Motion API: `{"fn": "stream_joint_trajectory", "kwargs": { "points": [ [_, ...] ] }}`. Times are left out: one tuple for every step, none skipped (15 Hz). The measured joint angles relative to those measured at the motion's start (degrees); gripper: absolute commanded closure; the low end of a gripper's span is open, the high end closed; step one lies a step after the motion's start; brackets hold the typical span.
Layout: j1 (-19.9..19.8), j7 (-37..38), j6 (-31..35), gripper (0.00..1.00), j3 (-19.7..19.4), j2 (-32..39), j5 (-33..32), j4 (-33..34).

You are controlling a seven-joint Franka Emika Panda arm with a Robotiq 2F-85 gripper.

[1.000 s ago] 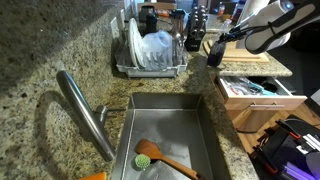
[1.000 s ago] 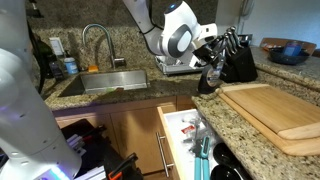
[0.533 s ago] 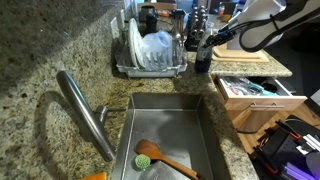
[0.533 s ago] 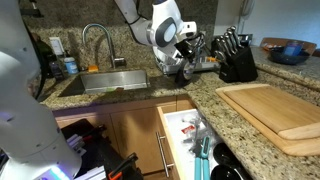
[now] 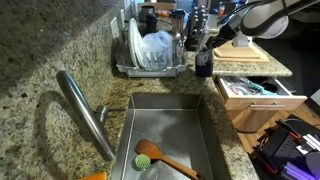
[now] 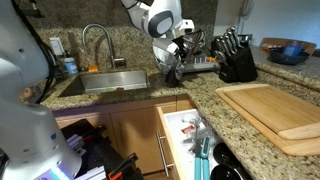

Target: Put the dish soap beside the faucet

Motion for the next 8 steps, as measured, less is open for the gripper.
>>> {"fn": "stream_joint_trajectory", "kwargs": {
  "points": [
    [-1.8, -3.2, -2.4, 0.83, 1.4, -0.9, 1.0, 0.3],
    [-3.3, -6.5, -4.5, 0.83, 2.8, -2.1, 2.3, 0.5],
    [-4.5, -9.9, -6.4, 0.83, 4.1, -3.5, 4.1, 0.7],
    [-5.3, -13.5, -8.2, 0.83, 5.4, -5.2, 6.8, 0.9],
    [-5.8, -17.1, -10.0, 0.83, 6.5, -7.0, 9.9, 1.1],
    [-5.9, -20.6, -11.9, 0.83, 7.1, -9.2, 13.0, 1.2],
    [-5.9, -23.7, -14.2, 0.83, 7.3, -11.7, 16.1, 1.1],
    [-5.8, -26.4, -16.8, 0.83, 7.1, -14.5, 18.7, 1.1]
  ]
}}
